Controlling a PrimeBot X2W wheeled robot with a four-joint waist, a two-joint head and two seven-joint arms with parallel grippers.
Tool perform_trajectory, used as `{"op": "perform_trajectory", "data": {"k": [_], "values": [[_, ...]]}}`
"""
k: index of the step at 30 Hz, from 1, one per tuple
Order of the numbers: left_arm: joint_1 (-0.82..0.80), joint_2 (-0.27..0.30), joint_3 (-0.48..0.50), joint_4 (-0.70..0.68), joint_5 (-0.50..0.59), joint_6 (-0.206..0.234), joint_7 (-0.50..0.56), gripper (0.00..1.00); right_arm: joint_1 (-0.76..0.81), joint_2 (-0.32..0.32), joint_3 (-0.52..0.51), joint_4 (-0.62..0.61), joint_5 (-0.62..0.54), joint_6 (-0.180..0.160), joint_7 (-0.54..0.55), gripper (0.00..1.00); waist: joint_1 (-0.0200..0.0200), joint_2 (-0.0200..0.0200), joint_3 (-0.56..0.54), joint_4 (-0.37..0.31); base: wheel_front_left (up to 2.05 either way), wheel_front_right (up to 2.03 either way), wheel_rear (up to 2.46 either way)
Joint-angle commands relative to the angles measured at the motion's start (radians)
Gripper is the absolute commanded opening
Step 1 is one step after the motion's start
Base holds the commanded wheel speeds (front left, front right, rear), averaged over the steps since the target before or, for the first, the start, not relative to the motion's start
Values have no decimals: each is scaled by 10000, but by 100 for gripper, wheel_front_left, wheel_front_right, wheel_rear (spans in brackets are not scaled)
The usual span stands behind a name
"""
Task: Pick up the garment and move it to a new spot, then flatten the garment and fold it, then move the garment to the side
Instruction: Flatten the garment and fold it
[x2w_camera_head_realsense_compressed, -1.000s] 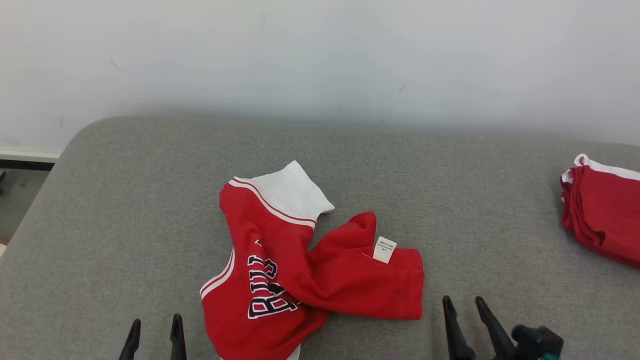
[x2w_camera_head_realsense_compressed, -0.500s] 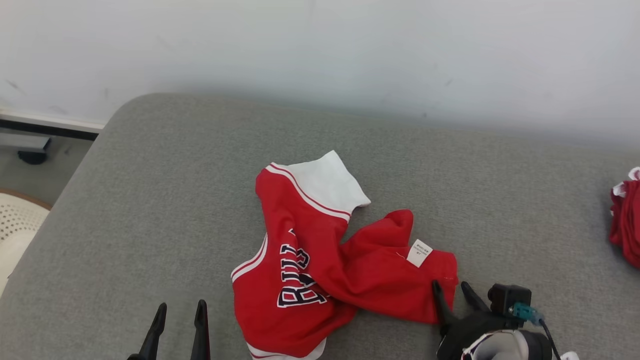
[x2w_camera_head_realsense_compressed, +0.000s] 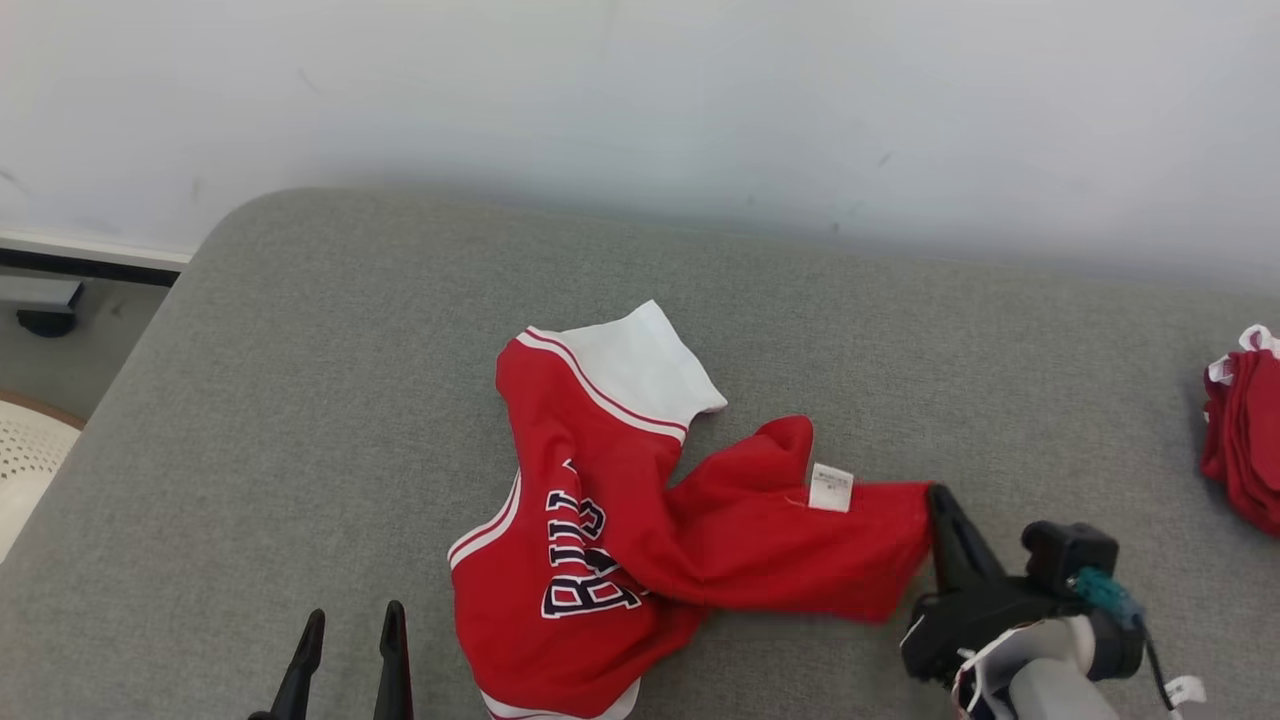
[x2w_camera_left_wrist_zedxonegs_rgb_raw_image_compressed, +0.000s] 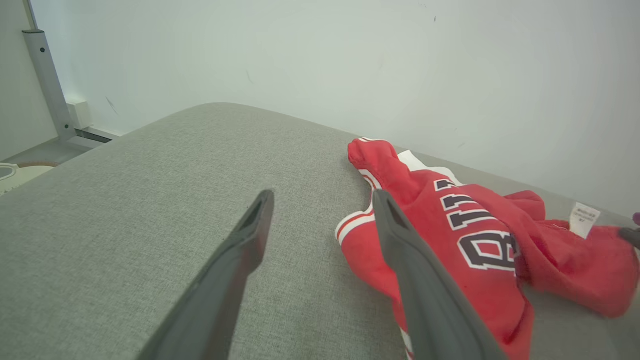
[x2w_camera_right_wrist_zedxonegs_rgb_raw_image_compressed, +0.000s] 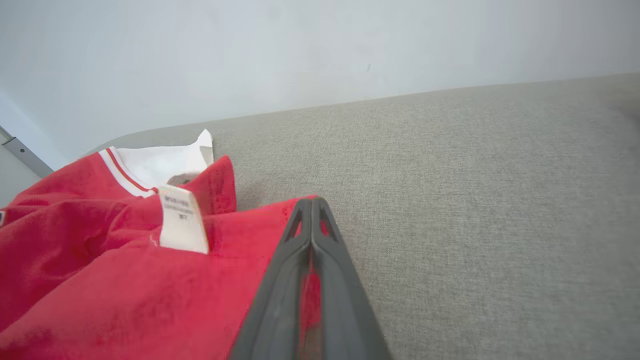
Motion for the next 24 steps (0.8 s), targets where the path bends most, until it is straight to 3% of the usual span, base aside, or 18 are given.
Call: {"op": "perform_trajectory", "data": {"k": [1, 8, 12, 24], "values": [[-55, -6, 13, -20, 2, 9, -23, 100, 6, -102, -111, -223, -23, -24, -5, 0, -1, 0, -31, -58, 0, 0, 0], [-131, -8, -27, 12, -97, -25, -24, 100, -681, -388, -35, -1130, 642, -24, -4, 0, -1, 0, 9, 1, 0, 0, 0], [-194, -8, -164, 52, -122, -47, -24, 100, -1704, -740, 120, -1066, 1099, -24, -5, 0, -1, 0, 215, 188, 0, 0, 0], [-1006, -10, -1240, 55, -558, 67, -24, 100, -5939, -1802, 564, 1824, 1514, -24, 135, 0, -1, 0, 1361, 1384, 0, 0, 0]]}}
